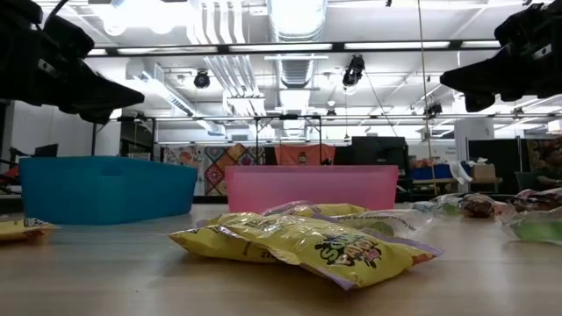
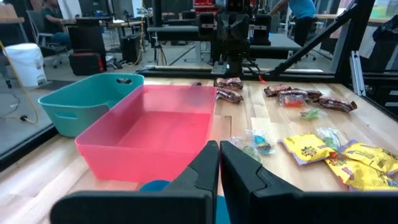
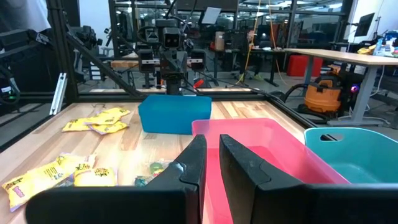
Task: Sort candy
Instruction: Put the yellow candy into the blue bin
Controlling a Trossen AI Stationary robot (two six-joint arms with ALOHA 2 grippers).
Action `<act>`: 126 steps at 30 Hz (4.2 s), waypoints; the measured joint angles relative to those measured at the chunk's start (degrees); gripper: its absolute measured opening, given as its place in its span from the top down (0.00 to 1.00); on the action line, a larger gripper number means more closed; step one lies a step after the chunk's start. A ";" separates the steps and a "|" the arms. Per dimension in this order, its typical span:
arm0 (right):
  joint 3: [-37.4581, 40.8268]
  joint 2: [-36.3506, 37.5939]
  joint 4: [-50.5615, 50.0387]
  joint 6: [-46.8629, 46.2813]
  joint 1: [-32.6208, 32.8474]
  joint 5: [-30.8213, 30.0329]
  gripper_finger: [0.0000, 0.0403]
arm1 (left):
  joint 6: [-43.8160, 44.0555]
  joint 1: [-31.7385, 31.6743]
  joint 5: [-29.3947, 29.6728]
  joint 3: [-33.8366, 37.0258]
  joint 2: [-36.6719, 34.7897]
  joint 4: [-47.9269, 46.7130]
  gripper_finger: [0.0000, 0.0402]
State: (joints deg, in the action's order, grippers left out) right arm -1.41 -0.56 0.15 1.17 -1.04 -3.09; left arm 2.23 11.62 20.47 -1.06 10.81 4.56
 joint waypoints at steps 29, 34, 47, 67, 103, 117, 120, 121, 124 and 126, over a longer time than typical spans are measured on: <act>0.04 -0.09 2.72 -46.34 0.02 3.00 0.90 | 44.74 4.54 -6.78 -2.52 9.11 31.00 1.00; -0.01 -0.10 2.79 -49.34 0.02 6.89 0.90 | 53.85 10.44 -2.93 -15.83 17.88 8.10 1.00; -0.05 -0.11 2.68 -50.81 0.02 10.25 0.90 | 81.80 29.85 0.88 -59.94 55.44 -53.01 1.00; -0.05 -0.11 2.60 -53.07 0.02 12.58 0.90 | 108.73 36.41 -15.21 -68.15 84.01 -65.33 1.00; -0.22 -1.46 -0.14 -52.67 0.02 12.51 0.90 | 108.31 34.01 -12.51 -66.78 95.92 -57.37 0.40; -0.18 -1.46 -0.14 -52.63 0.02 12.52 0.90 | 108.23 34.03 -12.18 -66.60 96.56 -57.03 0.78; -0.16 -1.46 -0.13 -52.61 0.03 12.50 0.90 | 108.23 34.03 -12.17 -66.60 96.56 -57.03 0.87; -0.16 -1.48 -0.12 -52.61 0.03 12.50 0.90 | 108.23 34.03 -12.16 -66.60 96.56 -57.03 0.90; -0.16 -1.49 -0.12 -52.61 0.02 12.50 0.90 | 108.19 34.03 -12.14 -67.09 96.52 -57.67 0.97; -0.16 -1.49 -0.10 -52.61 0.04 12.50 0.90 | 107.98 34.03 -12.09 -68.23 96.40 -59.33 0.99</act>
State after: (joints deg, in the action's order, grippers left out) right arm -1.56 -2.04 0.05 -51.44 -1.00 9.41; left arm 110.20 45.65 8.38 -69.29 107.21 -54.77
